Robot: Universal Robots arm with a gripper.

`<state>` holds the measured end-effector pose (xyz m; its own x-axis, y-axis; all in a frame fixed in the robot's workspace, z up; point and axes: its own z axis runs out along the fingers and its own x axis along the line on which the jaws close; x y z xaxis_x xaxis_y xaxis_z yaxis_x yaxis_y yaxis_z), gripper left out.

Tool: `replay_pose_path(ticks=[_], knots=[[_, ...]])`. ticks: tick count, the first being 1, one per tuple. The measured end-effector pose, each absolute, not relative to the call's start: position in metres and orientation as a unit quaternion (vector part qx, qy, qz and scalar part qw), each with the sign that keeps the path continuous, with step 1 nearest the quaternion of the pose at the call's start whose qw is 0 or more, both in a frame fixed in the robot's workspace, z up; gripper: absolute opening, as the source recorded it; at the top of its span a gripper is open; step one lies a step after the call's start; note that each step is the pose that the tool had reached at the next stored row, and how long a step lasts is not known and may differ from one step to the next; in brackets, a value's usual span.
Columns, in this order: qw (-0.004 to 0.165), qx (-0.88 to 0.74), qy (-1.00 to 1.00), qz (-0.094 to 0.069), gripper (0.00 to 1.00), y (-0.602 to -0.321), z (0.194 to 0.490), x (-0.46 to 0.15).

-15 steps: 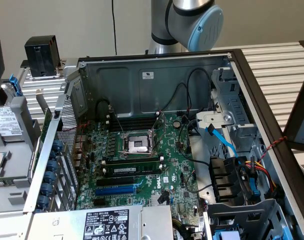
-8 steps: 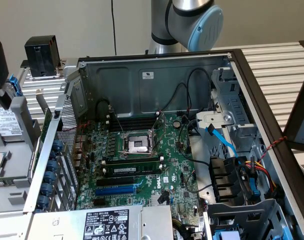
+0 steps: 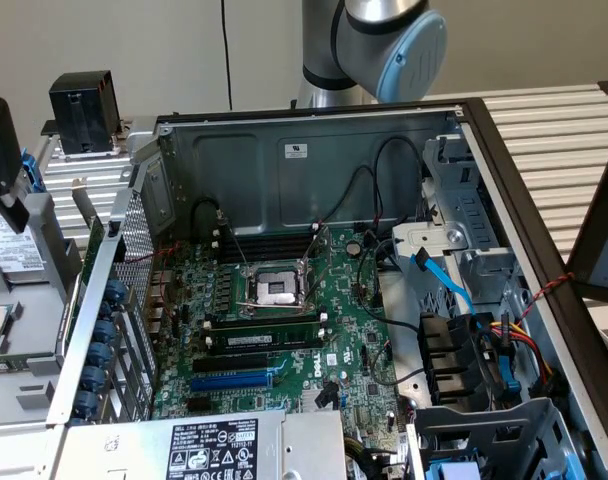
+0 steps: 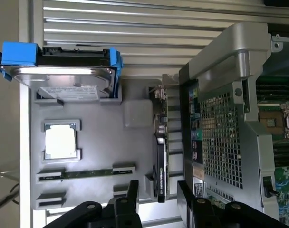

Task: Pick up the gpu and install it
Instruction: 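Pick up the gpu and move the gpu toward the slot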

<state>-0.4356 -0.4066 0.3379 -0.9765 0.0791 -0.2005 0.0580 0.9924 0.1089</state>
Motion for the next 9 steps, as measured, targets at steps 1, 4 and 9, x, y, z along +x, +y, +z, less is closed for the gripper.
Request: replay_pose_path(ticks=[1, 4, 9], knots=[[0.103, 0.035, 0.993, 0.053, 0.45, -0.409, 0.337, -0.435], [0.102, 0.036, 0.992, 0.064, 0.45, -0.413, 0.334, -0.432], [0.102, 0.037, 0.992, 0.072, 0.45, -0.413, 0.326, -0.422]])
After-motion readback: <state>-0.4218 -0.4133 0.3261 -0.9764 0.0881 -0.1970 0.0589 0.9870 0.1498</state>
